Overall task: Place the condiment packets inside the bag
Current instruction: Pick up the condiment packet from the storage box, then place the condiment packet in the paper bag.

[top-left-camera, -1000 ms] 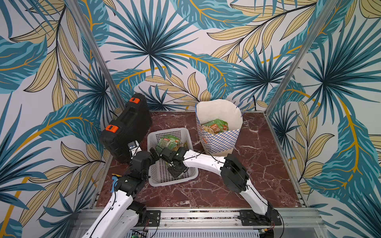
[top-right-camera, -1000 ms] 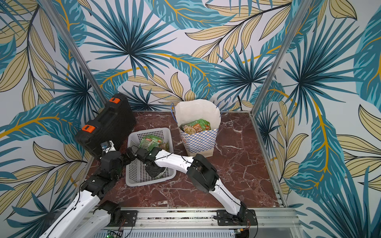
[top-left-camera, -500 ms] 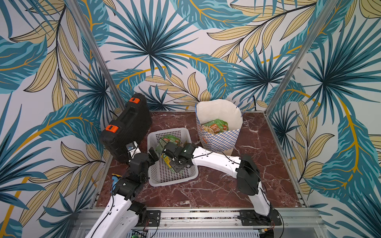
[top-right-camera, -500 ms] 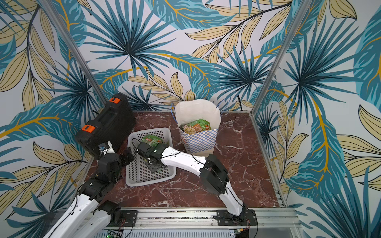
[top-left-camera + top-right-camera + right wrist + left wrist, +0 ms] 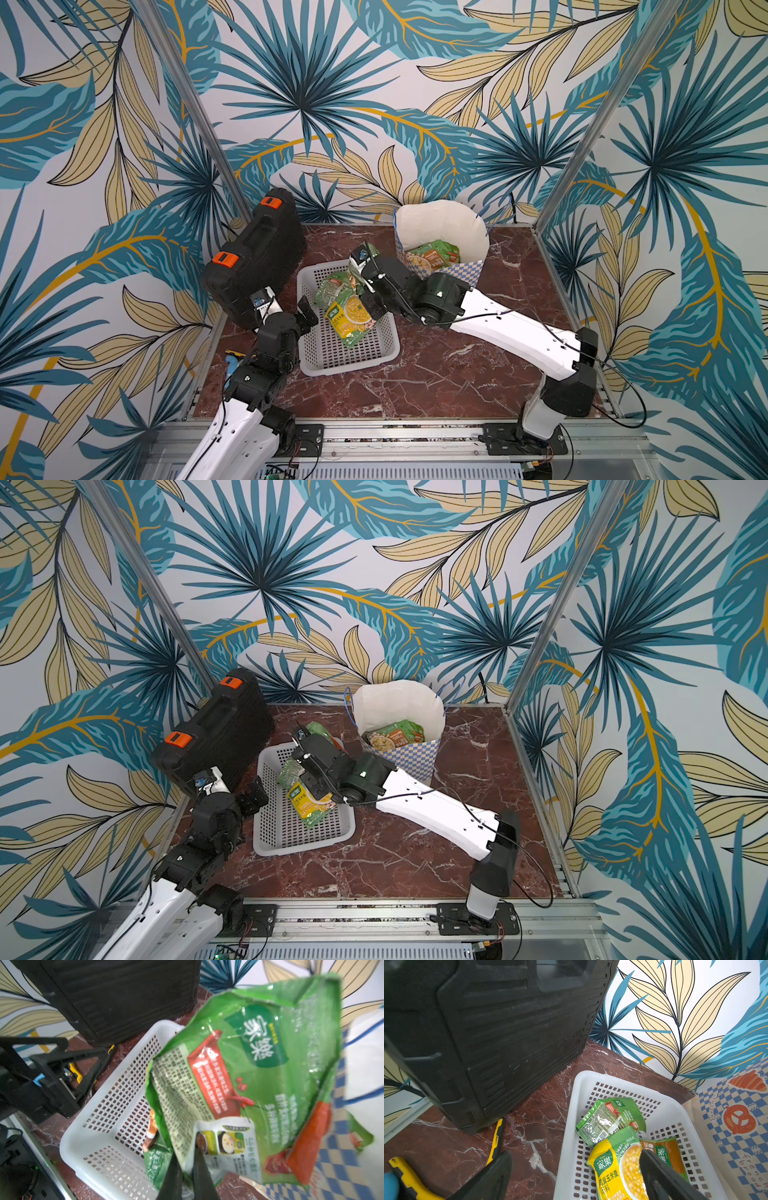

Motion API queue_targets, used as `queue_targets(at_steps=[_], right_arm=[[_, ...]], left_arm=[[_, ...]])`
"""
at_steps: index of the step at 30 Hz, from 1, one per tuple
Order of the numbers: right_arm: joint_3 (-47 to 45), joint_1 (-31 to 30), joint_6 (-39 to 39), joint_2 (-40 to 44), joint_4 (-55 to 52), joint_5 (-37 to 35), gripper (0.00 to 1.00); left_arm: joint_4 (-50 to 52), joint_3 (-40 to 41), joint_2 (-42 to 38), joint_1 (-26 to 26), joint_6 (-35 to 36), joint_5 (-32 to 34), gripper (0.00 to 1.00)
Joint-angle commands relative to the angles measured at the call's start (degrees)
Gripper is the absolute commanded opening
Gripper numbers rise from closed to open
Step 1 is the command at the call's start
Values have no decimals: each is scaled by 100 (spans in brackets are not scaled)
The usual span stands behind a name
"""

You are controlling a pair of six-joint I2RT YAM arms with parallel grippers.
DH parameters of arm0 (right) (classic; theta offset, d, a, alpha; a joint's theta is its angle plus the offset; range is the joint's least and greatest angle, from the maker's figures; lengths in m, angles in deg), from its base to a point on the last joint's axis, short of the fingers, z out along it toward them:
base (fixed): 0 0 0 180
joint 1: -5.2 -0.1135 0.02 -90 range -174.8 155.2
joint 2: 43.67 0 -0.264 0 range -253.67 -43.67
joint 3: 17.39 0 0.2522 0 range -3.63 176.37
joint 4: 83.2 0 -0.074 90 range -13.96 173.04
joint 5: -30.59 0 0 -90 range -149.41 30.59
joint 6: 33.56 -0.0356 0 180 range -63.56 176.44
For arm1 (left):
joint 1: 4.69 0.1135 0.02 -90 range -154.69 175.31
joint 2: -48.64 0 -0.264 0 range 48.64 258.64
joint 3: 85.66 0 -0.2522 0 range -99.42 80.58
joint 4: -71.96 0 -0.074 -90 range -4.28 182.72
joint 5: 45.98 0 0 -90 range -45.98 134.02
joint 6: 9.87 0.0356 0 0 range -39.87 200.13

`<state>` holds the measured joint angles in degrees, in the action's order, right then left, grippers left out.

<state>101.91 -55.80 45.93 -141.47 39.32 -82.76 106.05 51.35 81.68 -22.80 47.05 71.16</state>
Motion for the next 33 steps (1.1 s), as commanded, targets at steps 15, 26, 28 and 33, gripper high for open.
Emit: queue_targets(at_steps=[15,26,28,33], right_arm=[[-257,1781,-118,851,218,-234,0],[-184,2535,-151,549,-30,715,44],[-157,2539,-115,600,-105,822,48],[-602,2522,-44,1093,34,1547,57]], left_arm=[[-250,177,71,14,14,-138,100],[-611,137,447,11,178,-546,100],[-670,96,588,12,250,-703,100],[-640,-121,1019,9,405,-1092,100]])
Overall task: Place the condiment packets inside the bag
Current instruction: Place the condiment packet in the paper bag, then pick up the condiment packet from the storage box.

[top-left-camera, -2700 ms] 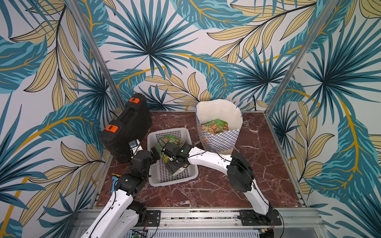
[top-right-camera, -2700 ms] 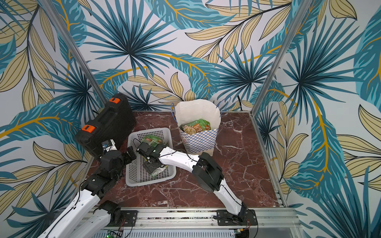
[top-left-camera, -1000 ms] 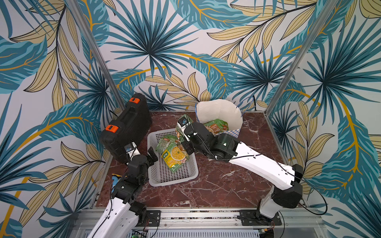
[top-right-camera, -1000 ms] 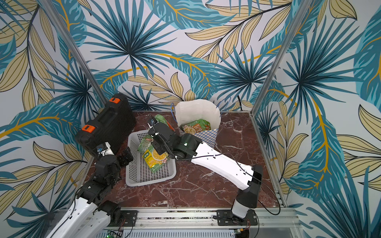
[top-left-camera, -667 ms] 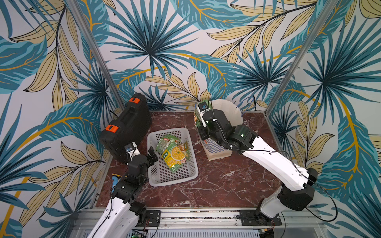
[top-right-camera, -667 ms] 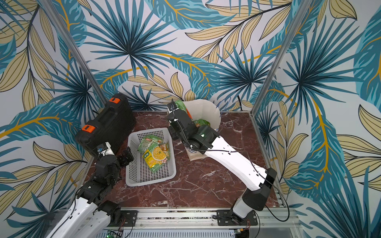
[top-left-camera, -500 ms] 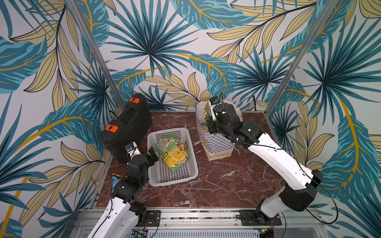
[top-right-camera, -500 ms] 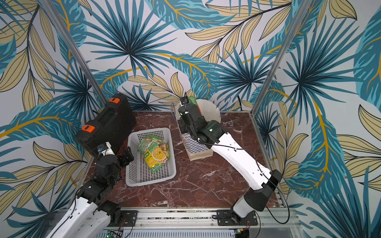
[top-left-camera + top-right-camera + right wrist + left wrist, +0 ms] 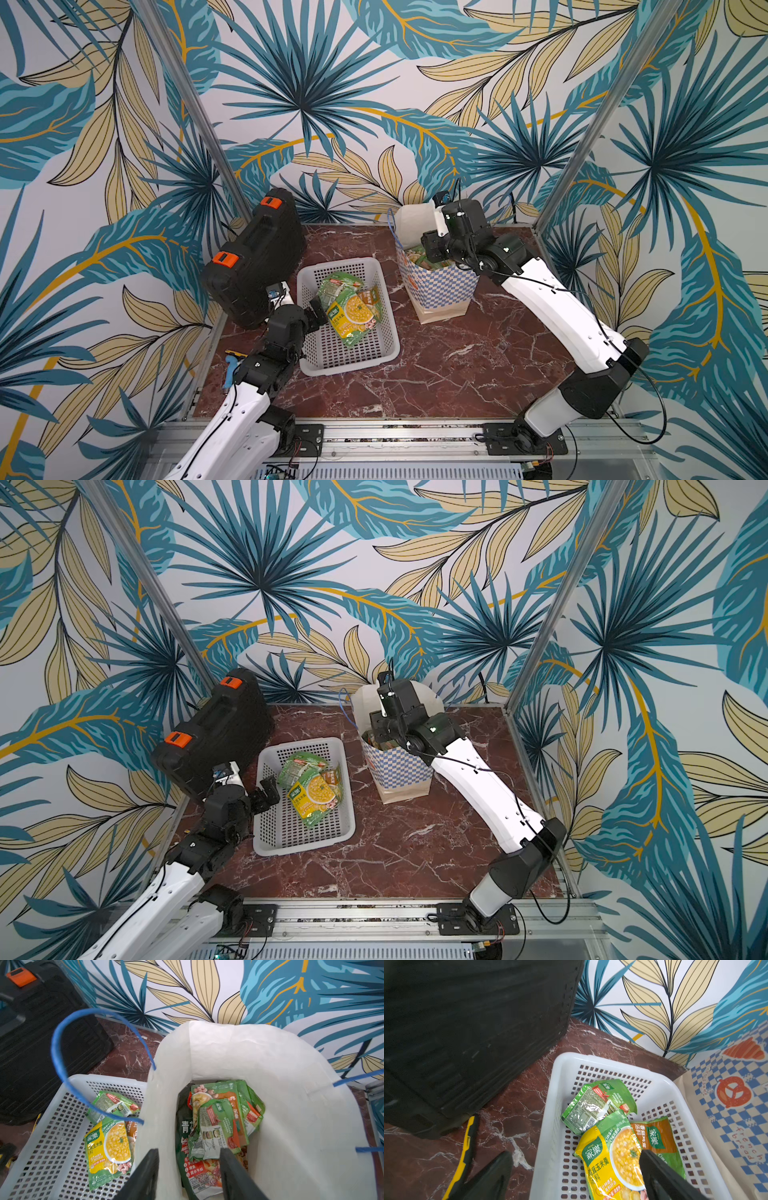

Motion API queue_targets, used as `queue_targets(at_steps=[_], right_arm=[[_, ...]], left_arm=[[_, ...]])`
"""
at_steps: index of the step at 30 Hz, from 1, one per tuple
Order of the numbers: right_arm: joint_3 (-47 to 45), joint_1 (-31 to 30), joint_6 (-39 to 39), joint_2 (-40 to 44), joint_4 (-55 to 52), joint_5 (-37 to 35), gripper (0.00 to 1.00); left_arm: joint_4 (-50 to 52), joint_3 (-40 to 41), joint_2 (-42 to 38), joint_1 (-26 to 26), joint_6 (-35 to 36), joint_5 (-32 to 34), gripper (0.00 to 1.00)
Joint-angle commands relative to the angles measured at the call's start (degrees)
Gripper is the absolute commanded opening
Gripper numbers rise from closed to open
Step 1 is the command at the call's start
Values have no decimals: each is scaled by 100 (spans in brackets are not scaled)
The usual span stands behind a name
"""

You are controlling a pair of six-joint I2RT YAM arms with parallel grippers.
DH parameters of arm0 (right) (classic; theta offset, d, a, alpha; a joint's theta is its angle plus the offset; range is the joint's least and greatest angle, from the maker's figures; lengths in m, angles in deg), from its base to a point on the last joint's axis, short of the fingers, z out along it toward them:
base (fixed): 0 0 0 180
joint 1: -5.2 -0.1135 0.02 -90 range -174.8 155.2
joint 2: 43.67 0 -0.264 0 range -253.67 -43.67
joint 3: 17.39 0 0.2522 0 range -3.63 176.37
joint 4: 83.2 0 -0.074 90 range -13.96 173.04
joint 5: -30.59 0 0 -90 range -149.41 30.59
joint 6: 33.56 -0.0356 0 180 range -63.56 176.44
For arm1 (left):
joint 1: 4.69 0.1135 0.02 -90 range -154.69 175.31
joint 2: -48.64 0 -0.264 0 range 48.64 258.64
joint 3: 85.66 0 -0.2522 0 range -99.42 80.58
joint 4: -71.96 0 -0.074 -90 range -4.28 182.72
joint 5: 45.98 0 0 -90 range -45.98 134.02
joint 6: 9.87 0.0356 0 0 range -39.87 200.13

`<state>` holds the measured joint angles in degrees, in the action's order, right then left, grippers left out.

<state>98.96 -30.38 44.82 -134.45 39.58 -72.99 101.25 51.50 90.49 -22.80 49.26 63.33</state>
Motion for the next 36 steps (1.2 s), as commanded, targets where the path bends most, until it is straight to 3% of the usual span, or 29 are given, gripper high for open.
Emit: queue_targets(at_steps=[1,9,19,28,36], right_arm=[[-467,-27,82,536,106,742,60],[-1576,-343,140,1432,594,1284,78],[-3025,-1366,416,2261,1165,708,99],[-3940,-1737,712,2298,1760,689,99],[-4091,-1763,751,2171,1976,884,99]], left_arm=[[-185,-163,205,12,212,-375,100],[-417,-297,863,8,362,-879,100],[-377,-766,2117,13,545,-1281,100],[0,-1421,3320,9,679,-1482,100],[363,-1874,4262,9,629,-1491,100]])
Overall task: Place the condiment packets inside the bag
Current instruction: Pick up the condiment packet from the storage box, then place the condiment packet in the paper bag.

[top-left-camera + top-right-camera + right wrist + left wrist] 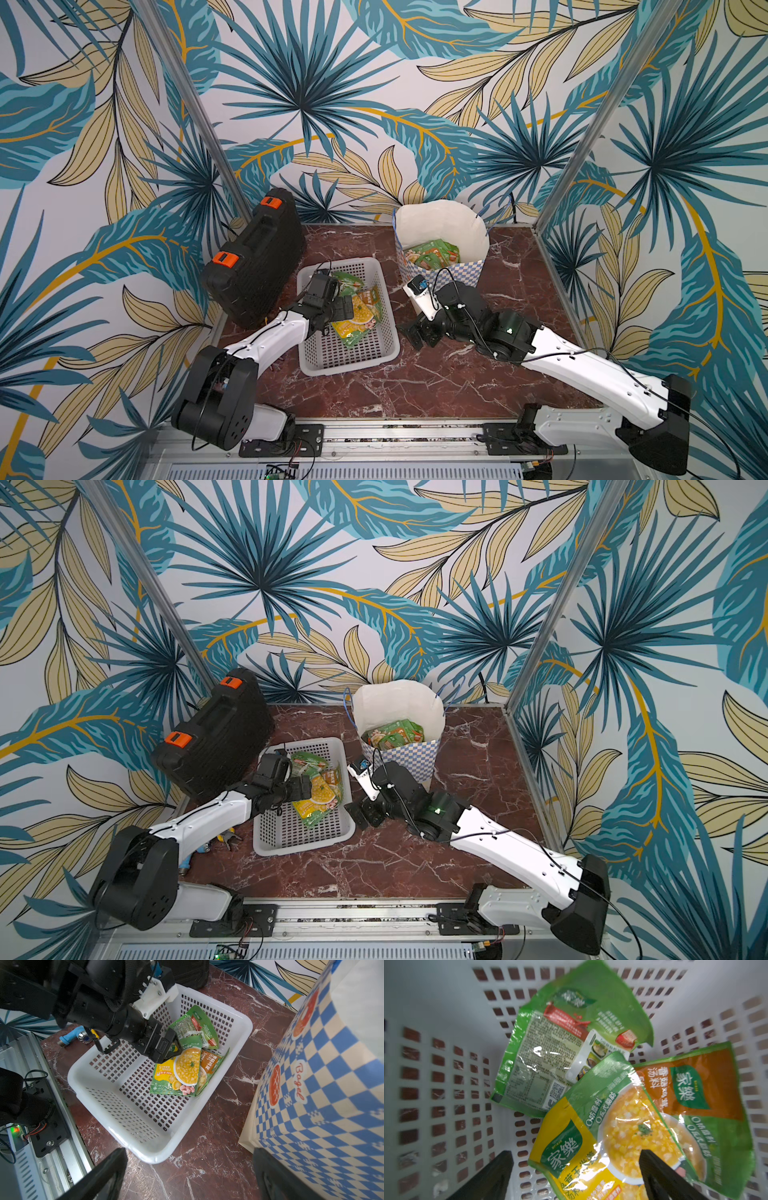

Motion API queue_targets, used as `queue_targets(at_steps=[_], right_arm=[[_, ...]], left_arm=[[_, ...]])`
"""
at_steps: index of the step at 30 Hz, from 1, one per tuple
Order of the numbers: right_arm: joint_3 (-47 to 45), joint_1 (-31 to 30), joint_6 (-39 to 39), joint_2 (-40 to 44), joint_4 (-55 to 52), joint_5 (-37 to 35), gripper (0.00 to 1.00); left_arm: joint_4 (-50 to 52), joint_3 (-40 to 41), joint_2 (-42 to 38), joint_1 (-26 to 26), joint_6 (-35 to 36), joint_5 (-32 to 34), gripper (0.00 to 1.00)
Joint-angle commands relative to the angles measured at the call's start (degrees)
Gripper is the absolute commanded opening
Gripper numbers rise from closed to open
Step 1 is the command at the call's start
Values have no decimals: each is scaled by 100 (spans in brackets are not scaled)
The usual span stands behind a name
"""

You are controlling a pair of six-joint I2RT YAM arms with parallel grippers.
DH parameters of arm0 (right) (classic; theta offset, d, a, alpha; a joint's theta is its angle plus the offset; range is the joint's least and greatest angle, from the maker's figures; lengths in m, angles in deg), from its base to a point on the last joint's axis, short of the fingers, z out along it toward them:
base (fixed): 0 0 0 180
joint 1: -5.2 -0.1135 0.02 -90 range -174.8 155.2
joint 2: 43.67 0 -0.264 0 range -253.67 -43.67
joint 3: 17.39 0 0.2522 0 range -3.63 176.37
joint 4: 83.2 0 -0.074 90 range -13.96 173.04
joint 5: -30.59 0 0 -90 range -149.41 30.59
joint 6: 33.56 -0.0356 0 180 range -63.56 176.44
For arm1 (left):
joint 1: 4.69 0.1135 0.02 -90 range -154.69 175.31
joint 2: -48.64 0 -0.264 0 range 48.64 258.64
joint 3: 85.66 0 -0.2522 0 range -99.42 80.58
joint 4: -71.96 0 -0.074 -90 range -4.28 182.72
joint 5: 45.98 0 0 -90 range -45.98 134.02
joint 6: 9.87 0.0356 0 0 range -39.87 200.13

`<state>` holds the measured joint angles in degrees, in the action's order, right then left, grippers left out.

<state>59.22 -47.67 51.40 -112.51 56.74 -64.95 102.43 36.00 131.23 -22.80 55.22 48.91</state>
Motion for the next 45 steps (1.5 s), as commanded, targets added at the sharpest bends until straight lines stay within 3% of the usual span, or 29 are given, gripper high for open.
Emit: queue_targets(at_steps=[1,6,10,17,23,32,37,45], right_arm=[[-127,-46,97,-17,266,82,99],[-142,-48,114,-9,287,97,99],[-150,-49,123,-25,299,91,99],[-168,-53,140,-54,310,60,99],[-168,-49,173,-145,323,-38,100],[-227,-52,146,-313,475,-434,99],[-353,-50,9,-319,692,-1308,100],[-739,-42,-124,30,1166,-2262,100]], left_arm=[[245,-369,318,11,30,-108,99],[345,-617,851,9,21,-395,92],[293,-653,1003,16,30,-600,80],[255,-586,818,10,46,-644,30],[221,-469,519,11,12,-691,0],[-337,327,-1239,9,-152,-497,0],[-436,686,-2561,-64,-445,-315,0],[-128,19,-3376,-664,-948,-130,0]])
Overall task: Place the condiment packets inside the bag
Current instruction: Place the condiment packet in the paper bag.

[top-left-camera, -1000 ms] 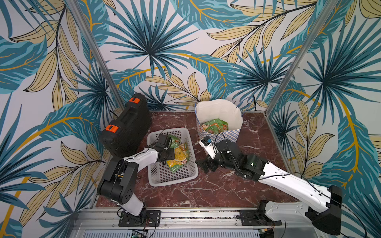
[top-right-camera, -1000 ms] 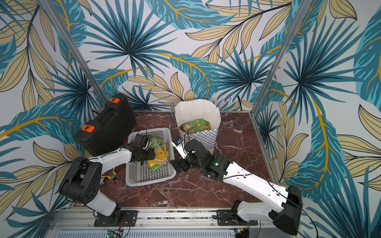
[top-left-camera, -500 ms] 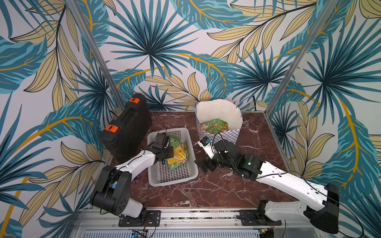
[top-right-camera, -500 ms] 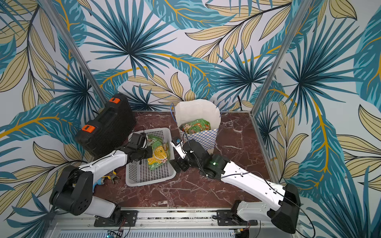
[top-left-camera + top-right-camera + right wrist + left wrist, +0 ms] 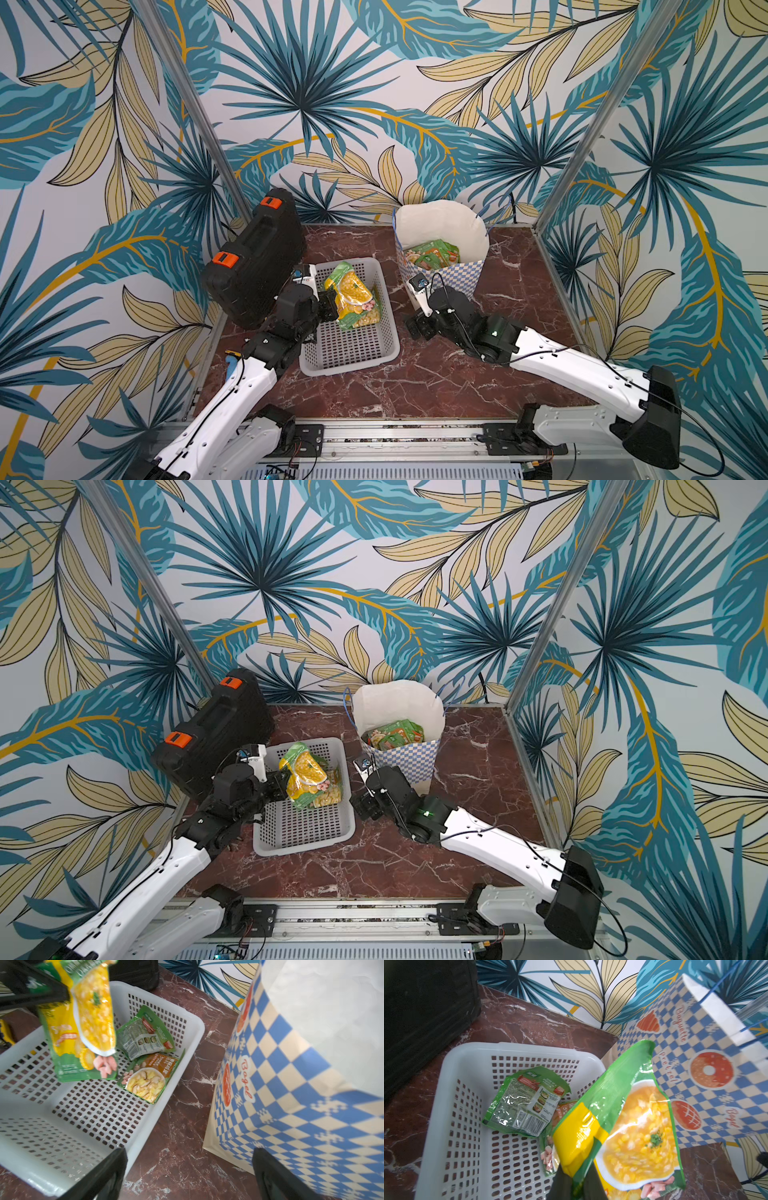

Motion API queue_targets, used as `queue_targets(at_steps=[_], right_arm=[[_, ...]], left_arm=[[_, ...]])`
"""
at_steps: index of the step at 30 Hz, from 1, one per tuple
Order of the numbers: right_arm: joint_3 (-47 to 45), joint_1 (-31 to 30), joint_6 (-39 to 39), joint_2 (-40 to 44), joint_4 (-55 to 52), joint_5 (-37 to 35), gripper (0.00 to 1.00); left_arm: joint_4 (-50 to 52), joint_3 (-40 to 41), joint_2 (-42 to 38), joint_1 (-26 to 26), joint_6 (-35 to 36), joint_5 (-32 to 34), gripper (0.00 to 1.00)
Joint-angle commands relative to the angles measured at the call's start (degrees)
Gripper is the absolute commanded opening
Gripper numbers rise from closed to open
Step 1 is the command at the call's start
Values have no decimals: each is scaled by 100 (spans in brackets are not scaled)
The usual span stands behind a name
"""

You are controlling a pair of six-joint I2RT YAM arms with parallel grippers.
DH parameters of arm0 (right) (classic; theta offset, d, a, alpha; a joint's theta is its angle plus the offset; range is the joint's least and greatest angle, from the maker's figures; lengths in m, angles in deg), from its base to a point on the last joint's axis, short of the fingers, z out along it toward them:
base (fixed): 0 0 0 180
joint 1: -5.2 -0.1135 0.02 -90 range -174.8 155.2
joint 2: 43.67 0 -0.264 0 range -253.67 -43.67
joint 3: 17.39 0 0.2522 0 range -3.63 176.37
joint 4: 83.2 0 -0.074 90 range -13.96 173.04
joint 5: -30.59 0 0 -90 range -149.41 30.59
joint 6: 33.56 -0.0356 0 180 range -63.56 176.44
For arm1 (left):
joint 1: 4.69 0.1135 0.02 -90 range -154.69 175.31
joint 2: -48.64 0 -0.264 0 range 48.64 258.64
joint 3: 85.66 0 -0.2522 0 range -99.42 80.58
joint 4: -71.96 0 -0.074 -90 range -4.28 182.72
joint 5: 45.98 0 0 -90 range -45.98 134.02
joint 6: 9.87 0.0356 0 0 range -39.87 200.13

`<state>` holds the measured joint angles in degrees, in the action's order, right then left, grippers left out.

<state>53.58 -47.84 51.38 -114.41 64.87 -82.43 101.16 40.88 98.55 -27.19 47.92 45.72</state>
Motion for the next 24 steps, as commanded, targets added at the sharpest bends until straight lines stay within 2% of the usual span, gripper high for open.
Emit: queue_targets(at_steps=[1,7,12,17,24], right_arm=[[-233,-18,-128,290,433,-580,99],[-519,-15,-126,640,843,-700,99],[-640,-21,-107,745,986,-875,99],[-683,-14,-85,803,1015,-936,100],[-799,-18,-24,1013,1112,-986,100]], left_arm=[[19,-634,-113,-362,-227,271,0],[-4,-1666,185,-1094,-178,801,0],[-190,-2648,849,-1722,136,1322,0],[-206,-3768,1847,-2012,572,1671,0],[-32,-5211,3352,-2145,1090,1982,0]])
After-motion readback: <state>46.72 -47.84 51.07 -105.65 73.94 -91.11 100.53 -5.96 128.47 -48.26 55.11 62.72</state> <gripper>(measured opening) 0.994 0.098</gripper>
